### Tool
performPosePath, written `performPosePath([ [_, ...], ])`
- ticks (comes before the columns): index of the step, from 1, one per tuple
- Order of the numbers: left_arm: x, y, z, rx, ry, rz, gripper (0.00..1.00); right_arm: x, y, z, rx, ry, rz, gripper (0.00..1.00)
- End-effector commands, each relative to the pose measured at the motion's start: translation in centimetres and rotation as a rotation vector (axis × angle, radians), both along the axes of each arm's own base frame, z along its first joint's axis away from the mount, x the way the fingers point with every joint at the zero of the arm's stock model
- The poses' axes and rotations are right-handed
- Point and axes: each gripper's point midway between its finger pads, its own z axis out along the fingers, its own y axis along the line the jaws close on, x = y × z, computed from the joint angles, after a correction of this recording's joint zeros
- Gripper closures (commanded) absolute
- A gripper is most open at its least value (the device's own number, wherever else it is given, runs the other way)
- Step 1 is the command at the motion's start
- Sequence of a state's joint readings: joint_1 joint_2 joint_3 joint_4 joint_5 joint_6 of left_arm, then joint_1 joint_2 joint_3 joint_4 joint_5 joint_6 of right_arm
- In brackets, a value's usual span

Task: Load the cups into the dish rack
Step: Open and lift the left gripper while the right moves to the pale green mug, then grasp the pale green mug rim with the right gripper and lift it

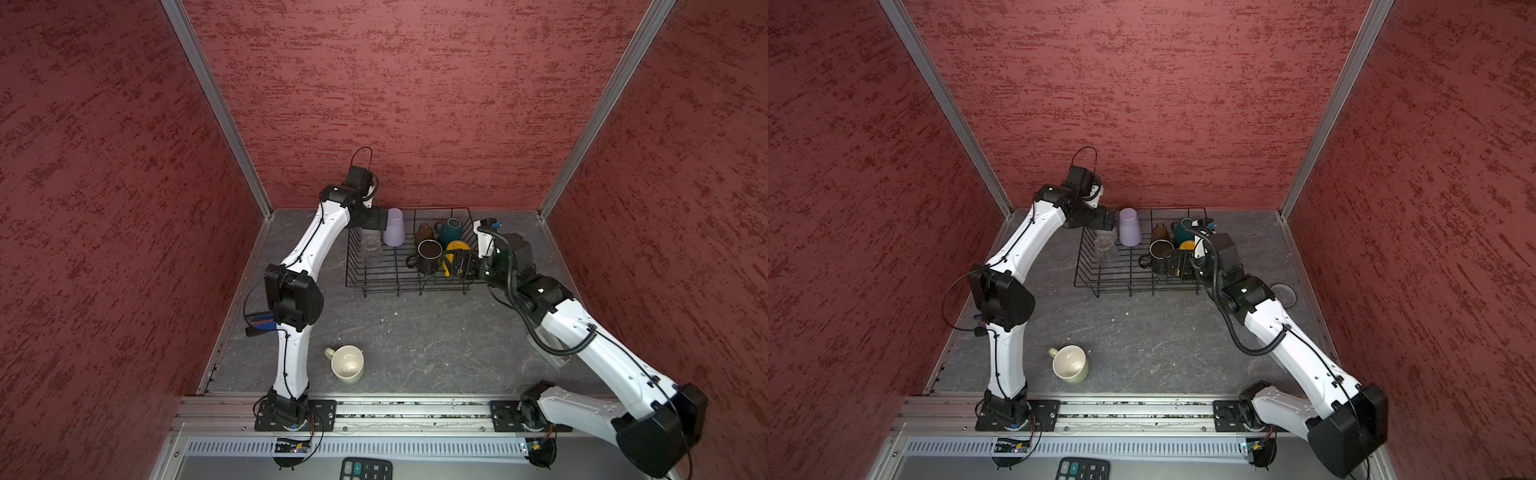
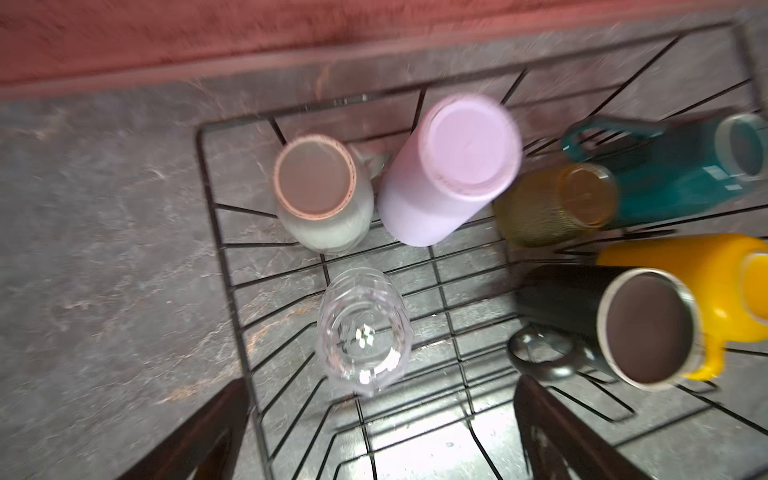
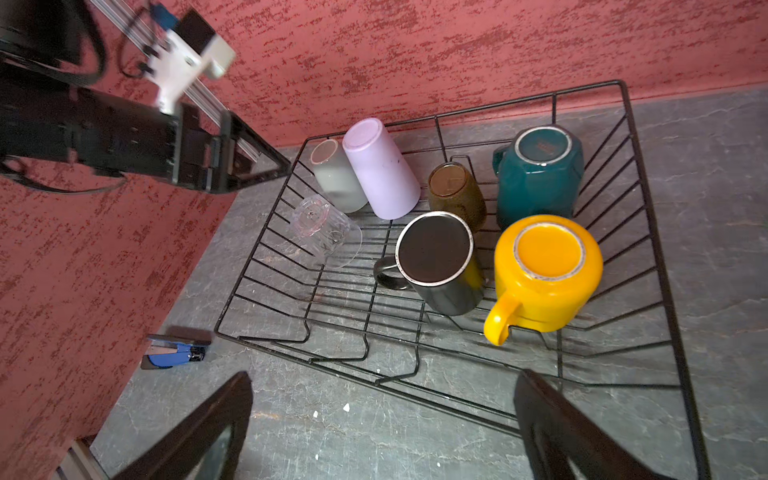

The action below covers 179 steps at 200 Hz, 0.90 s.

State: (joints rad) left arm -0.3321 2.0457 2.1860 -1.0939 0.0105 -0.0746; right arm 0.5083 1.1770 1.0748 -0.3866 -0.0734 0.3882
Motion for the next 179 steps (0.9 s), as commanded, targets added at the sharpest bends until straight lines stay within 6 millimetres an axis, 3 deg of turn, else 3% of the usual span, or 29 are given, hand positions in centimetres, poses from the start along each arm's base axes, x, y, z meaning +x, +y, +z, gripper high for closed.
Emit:
performPosePath([
  [1, -0.4, 1.1, 3.9, -0.013, -0.134, 0.035, 0.01, -1.1, 2.6, -1.0, -0.082, 0.045, 0.070, 0.01],
  [24, -2.2, 2.7, 6.3, -0.082, -0.226, 0.023, 0.01, -2.9, 5.8, -2.1, -0.120, 0.093, 0.141, 0.01],
  [57, -4.8, 8.1, 8.2, -0.222, -0.331, 0.123, 0.00, -6.7, 9.8, -3.8, -0.119, 0.189, 0.230, 0.01],
  [92, -7.6, 12.3, 9.6, -0.193, -0.510, 0.201, 0.00, -11.4, 12.8, -5.4, -0.121, 0.309, 0.324, 0.13],
  [119, -8.9, 13.7, 9.8, -0.210, -0.565, 0.241, 0.00, -14.7, 15.0, -6.4, -0.110, 0.384, 0.364, 0.20],
  [179, -9.5, 15.3, 9.5, -0.272, -0.535, 0.300, 0.01, -20.2, 20.9, -8.9, -0.135, 0.494, 0.468, 0.38],
])
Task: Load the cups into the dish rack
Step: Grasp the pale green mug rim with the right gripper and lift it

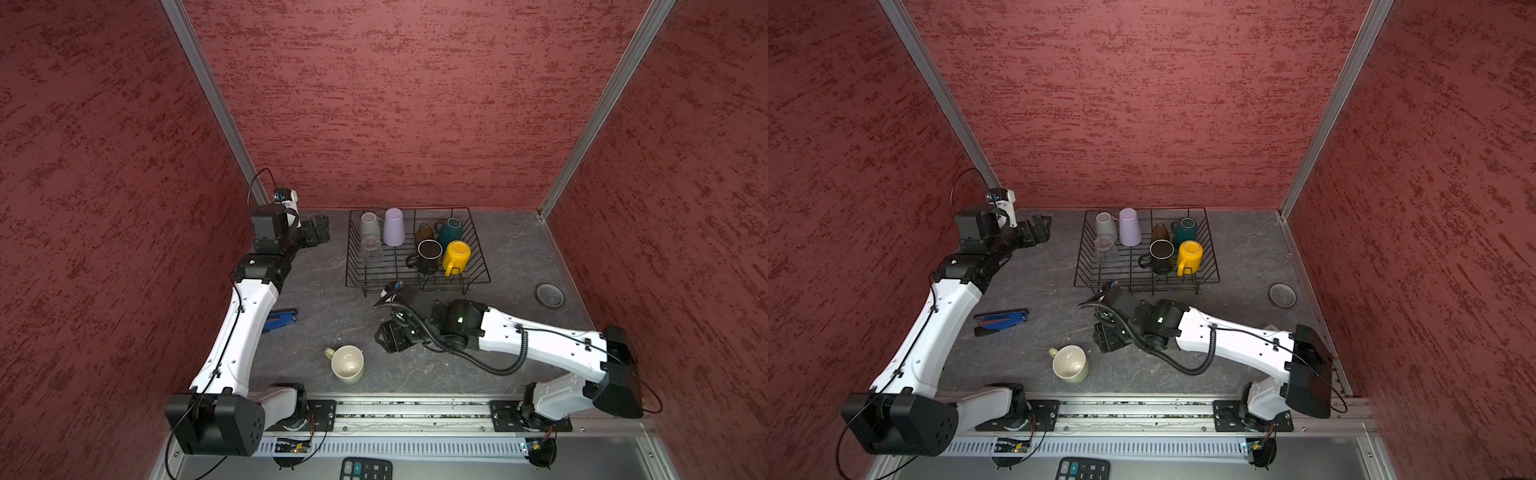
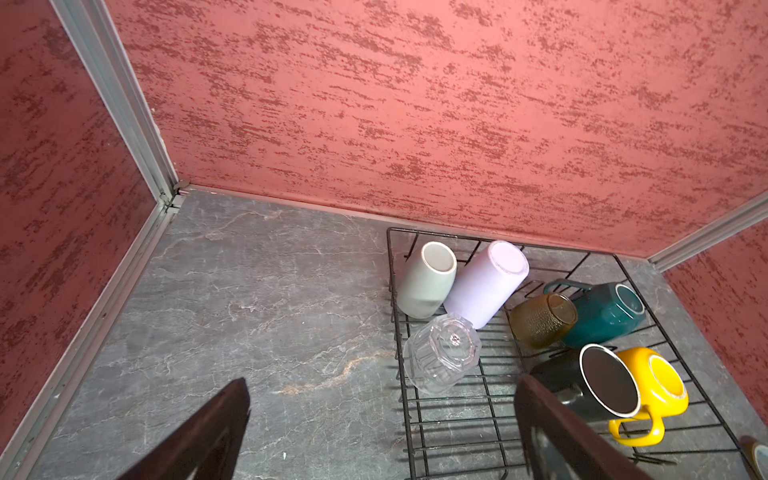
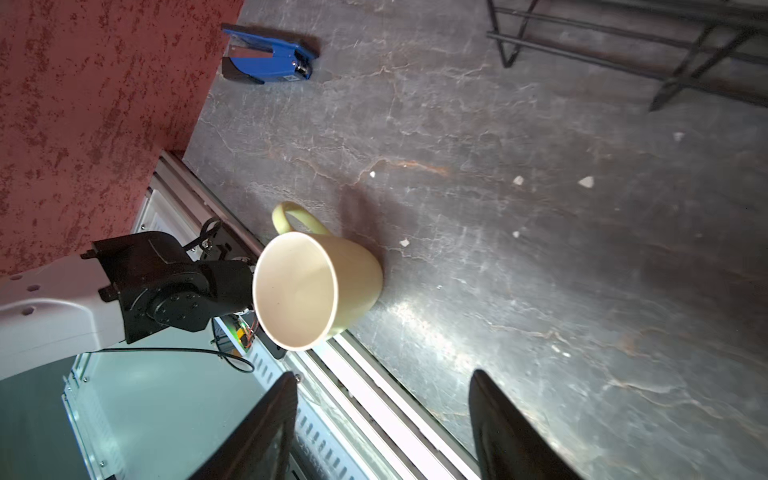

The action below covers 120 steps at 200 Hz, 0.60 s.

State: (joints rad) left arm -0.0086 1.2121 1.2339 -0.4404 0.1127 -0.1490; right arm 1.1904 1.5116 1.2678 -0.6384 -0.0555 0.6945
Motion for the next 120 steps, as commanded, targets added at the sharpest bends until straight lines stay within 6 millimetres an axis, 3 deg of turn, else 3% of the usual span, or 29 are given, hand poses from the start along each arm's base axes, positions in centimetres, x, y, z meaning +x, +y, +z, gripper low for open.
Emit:
performPosePath([
  [1, -0.1, 0.5, 1.0, -0.060, -0.040, 0.006, 0.00, -1.7, 2.1, 0.1, 0.012, 0.055, 0.002, 0.38],
  [28, -0.4, 1.4, 1.3, -0.119, -0.041, 0.019, 0.00, -2.6, 4.0, -0.9, -0.020, 0.074, 0.031, 0.43],
  [120, -1.1, 2.8, 2.0, -0.179, -0.065, 0.045, 0.00, -2.1, 5.6, -5.7, -0.175, 0.103, -0.012, 0.53],
])
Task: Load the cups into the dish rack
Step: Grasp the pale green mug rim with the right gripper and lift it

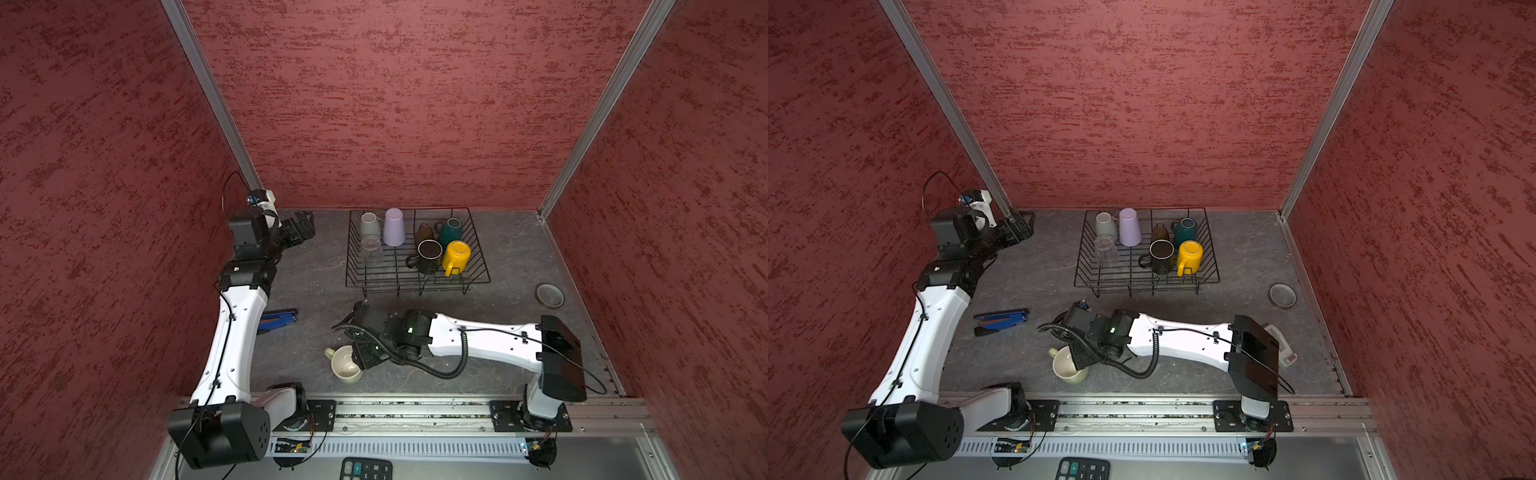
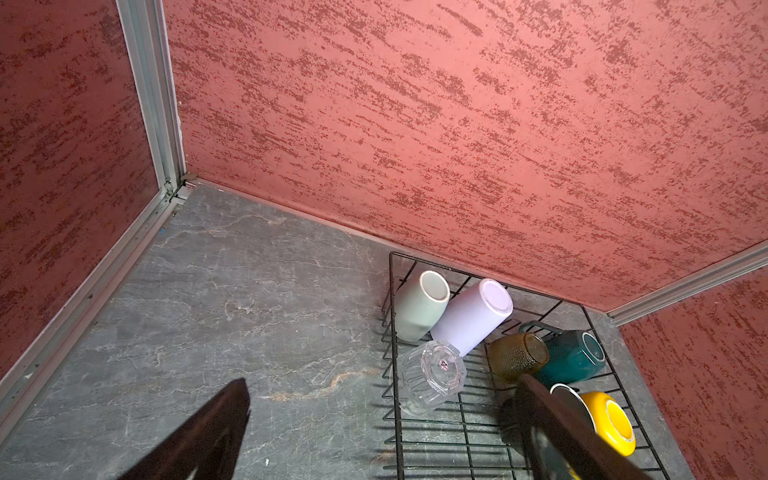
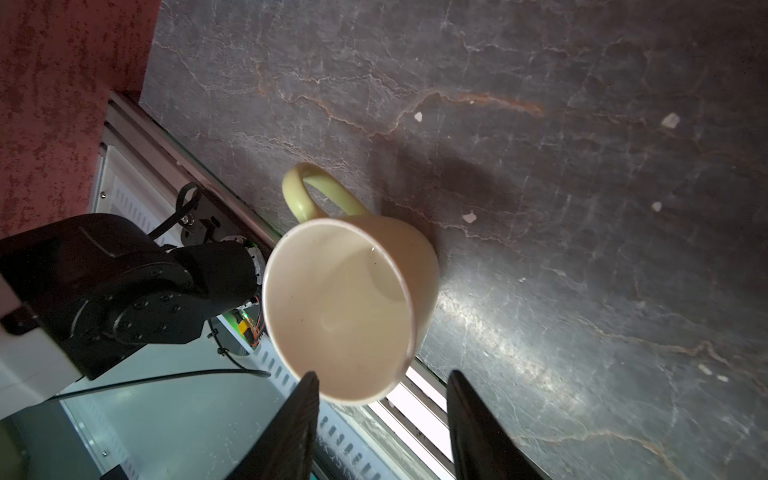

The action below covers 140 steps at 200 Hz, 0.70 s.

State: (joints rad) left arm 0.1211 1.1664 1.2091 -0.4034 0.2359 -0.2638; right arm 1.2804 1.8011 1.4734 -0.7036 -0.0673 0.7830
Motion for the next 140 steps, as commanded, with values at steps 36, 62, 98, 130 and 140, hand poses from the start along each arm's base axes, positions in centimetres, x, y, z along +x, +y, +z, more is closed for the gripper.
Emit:
performPosePath([
  [36, -0.4, 0.0, 0.6, -0.043, -0.026, -0.015, 0.00, 1.1, 0.3, -2.9, -0.153, -0.036, -0.037, 0.62],
  [62, -0.5, 0.2, 0.7, -0.052, -0.032, -0.007, 0.00, 1.8, 0.7, -3.6, -0.172, -0.066, -0.044, 0.68],
  [98, -0.5, 0.5, 0.4, -0.058, -0.021, -0.003, 0.00, 2.5, 1.4, -4.5, -0.211, -0.091, -0.022, 0.80],
  [130, -0.3, 0.8, 0.3, -0.064, -0.011, 0.001, 0.00, 3.3, 1.3, -4.3, -0.216, -0.125, -0.030, 1.00],
  [140, -0.3, 0.8, 0.4, -0.068, -0.013, -0.002, 0.00, 3.6, 1.1, -3.9, -0.211, -0.136, -0.034, 1.00],
])
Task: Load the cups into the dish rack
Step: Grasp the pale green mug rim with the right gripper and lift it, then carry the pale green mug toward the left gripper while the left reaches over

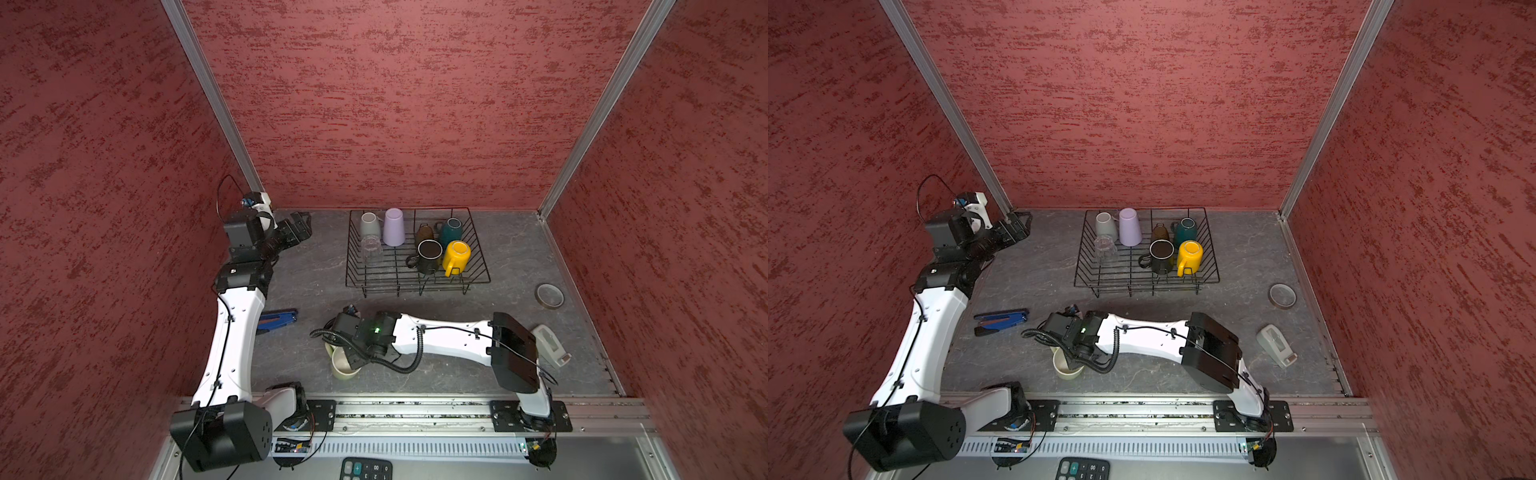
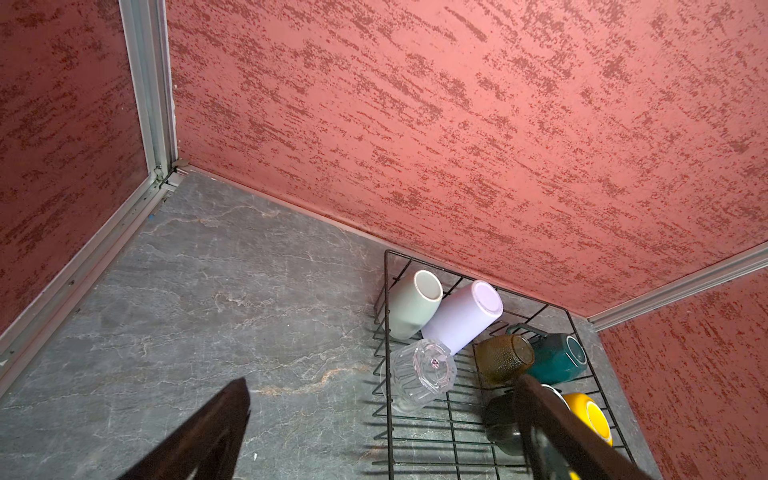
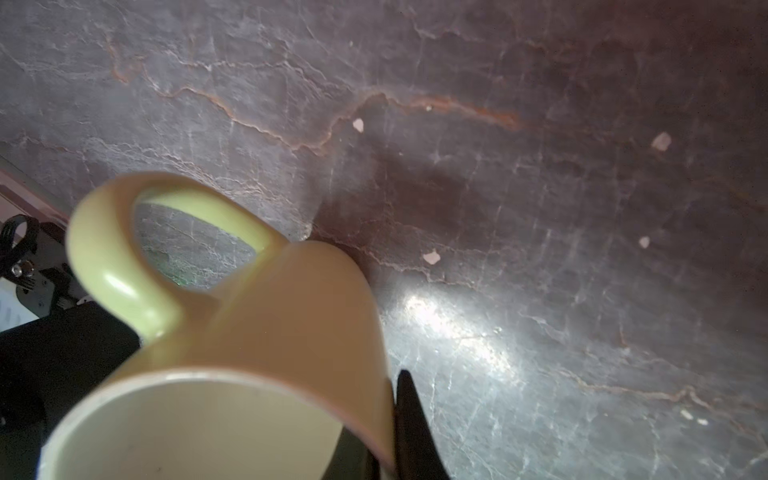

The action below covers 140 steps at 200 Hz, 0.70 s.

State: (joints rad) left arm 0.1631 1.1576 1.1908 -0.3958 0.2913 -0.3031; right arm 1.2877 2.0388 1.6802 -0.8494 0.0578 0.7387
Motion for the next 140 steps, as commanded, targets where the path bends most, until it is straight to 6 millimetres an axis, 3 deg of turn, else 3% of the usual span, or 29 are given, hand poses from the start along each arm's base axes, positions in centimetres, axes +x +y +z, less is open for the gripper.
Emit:
performPosePath([
  [1, 0.0, 0.1, 0.6, -0.012, -0.018, -0.005, 0.00, 1.4, -0.2, 0.9, -0.003, -0.062, -0.021, 1.00],
  [36, 0.0, 0.2, 0.8, -0.033, -0.046, 0.002, 0.01, 2.1, -0.7, 3.5, 0.100, -0.077, -0.018, 1.00],
  [57, -0.2, -0.1, 1.1, -0.038, -0.080, -0.012, 0.00, 2.7, -1.7, 6.8, 0.239, -0.092, -0.020, 1.00],
  [119, -0.3, -3.9, 3.0, -0.143, -0.216, -0.233, 0.01, 8.6, -9.9, 18.1, 0.678, -0.179, -0.179, 1.00],
  [140, -0.4, -5.8, 3.4, -0.180, -0.262, -0.343, 0.02, 10.8, -12.1, 20.8, 0.768, -0.241, -0.221, 1.00],
])
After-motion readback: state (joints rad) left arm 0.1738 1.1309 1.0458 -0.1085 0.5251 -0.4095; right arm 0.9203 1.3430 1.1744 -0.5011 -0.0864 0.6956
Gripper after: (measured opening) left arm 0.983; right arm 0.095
